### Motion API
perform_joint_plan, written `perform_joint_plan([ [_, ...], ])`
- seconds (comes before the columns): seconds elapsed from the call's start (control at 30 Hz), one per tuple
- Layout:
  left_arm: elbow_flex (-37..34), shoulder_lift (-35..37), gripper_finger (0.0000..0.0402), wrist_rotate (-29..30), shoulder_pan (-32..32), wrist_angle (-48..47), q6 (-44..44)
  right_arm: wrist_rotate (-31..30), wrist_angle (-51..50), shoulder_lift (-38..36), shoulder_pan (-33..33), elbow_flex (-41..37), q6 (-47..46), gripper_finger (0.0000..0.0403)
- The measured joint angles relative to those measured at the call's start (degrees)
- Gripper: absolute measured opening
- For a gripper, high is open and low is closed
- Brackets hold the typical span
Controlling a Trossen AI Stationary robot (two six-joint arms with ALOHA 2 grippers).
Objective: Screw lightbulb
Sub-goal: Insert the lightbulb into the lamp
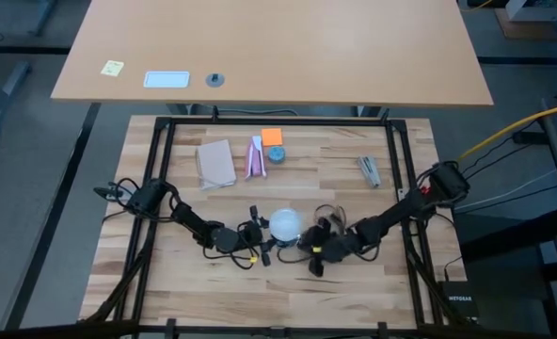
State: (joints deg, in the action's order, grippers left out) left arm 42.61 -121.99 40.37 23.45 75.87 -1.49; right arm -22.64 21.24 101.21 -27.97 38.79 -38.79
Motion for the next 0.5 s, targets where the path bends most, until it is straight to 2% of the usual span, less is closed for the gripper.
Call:
perform_joint_plan([
  [0.17, 0.0, 0.0, 0.0156, 0.2, 0.0, -0.1, 0.0, -10.8, -0.3, -1.6, 0.0, 0.0, 0.3, 0.0005],
  [0.5, -0.1, -0.1, 0.0156, 0.3, 0.0, -1.2, -0.5, -12.7, -3.2, -1.6, 7.5, 0.0, 3.3, 0.0005],
])
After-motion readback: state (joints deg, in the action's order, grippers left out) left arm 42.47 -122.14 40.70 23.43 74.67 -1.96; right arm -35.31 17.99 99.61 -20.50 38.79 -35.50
